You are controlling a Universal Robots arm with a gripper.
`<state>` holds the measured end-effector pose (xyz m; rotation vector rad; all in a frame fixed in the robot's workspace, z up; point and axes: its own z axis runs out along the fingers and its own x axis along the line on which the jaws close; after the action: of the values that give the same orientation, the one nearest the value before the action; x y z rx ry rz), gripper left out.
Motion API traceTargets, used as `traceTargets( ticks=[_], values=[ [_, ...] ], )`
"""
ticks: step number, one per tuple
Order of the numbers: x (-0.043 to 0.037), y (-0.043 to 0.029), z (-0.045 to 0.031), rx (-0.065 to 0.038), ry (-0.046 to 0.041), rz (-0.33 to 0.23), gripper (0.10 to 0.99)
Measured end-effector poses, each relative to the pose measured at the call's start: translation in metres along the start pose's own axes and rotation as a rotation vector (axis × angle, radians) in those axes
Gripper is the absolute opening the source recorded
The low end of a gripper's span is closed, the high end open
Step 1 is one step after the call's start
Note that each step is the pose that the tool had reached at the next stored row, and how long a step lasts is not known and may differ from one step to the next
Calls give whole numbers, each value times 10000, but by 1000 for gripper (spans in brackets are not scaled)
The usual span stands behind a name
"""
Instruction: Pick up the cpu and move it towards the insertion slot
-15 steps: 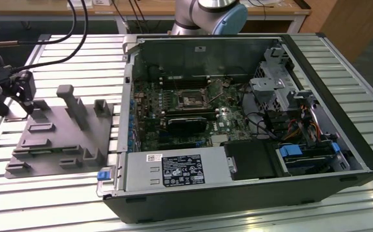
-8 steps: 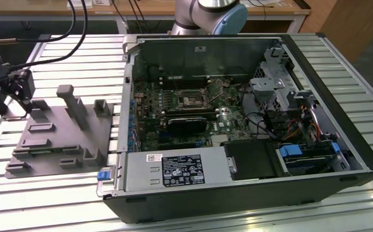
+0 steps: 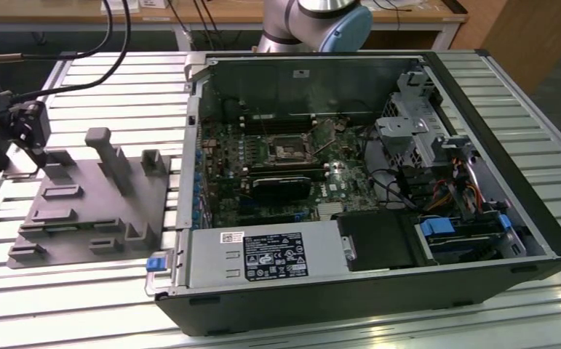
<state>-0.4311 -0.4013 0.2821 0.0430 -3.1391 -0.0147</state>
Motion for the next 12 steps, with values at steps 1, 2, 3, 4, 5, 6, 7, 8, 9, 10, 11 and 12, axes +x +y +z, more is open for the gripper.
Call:
traceTargets(
  ticks=[1,2,3,4,5,6,7,8,9,10,11,12],
  values=[
    [0,0,-5,0,0,0,533],
    [0,0,-11,0,0,0,533],
    [0,1,-16,0,0,0,533],
    [0,1,-24,0,0,0,533],
    [0,1,-30,0,0,0,533],
    [0,1,-36,0,-1,0,533],
    [0,2,-44,0,0,0,533],
    [0,2,-51,0,0,0,533],
    [0,3,-59,0,-1,0,533],
    [0,3,-68,0,0,0,533],
    [0,4,-76,0,0,0,533],
    [0,4,-84,0,0,0,533]
  ],
)
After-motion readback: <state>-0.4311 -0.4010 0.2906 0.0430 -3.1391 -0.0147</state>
